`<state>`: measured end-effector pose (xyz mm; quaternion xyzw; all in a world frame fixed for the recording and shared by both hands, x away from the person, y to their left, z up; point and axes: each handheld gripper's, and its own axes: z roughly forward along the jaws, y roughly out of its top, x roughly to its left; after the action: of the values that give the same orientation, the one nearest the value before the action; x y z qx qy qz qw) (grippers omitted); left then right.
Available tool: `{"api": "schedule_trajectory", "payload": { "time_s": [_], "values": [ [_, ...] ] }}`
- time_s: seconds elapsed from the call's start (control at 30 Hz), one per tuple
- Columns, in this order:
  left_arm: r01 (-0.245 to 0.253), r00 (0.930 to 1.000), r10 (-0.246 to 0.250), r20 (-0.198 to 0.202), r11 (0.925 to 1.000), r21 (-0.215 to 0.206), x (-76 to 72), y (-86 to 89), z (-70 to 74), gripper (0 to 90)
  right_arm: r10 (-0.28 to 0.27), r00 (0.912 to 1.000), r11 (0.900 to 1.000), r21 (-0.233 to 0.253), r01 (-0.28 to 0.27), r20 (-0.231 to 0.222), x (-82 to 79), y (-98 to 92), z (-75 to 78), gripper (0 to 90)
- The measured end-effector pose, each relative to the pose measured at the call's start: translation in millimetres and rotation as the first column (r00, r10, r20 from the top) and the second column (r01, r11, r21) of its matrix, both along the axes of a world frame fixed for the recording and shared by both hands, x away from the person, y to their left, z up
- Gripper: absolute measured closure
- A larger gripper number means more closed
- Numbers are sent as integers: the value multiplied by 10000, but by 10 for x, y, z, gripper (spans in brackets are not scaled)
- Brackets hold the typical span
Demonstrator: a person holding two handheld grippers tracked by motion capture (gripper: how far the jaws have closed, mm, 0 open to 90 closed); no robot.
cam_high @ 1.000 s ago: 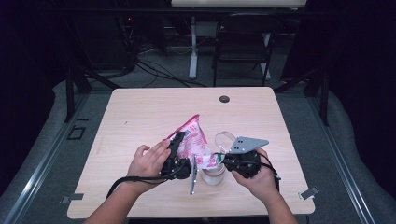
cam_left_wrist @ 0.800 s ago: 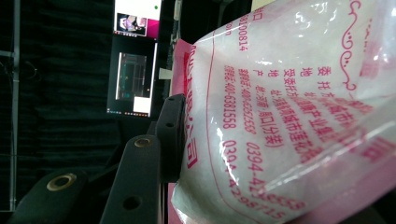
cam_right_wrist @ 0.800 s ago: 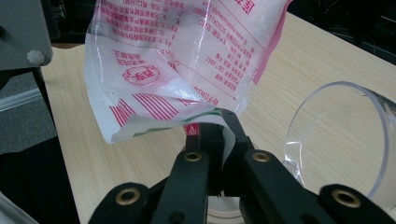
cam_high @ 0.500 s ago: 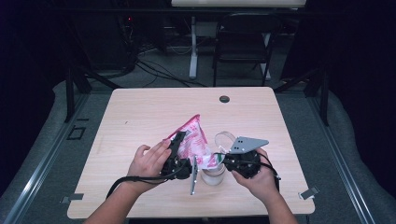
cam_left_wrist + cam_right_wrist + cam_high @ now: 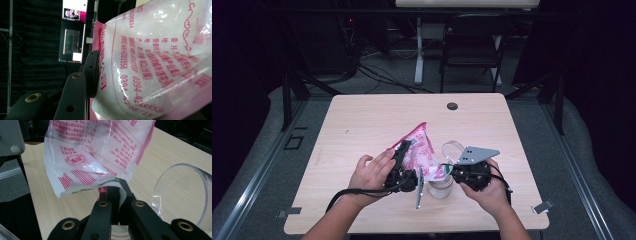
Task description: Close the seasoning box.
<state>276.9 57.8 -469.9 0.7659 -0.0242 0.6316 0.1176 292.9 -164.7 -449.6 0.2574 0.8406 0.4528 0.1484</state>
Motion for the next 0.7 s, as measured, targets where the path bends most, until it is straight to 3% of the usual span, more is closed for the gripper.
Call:
{"api": "schedule_trajectory", "payload": {
  "time_s": [0.7],
  "values": [
    [-21,10000,21,1,10000,76,-7,-4,-6,634,-20,10000,10000,-31,20,7,2,8,-8,900]
  ]
}}
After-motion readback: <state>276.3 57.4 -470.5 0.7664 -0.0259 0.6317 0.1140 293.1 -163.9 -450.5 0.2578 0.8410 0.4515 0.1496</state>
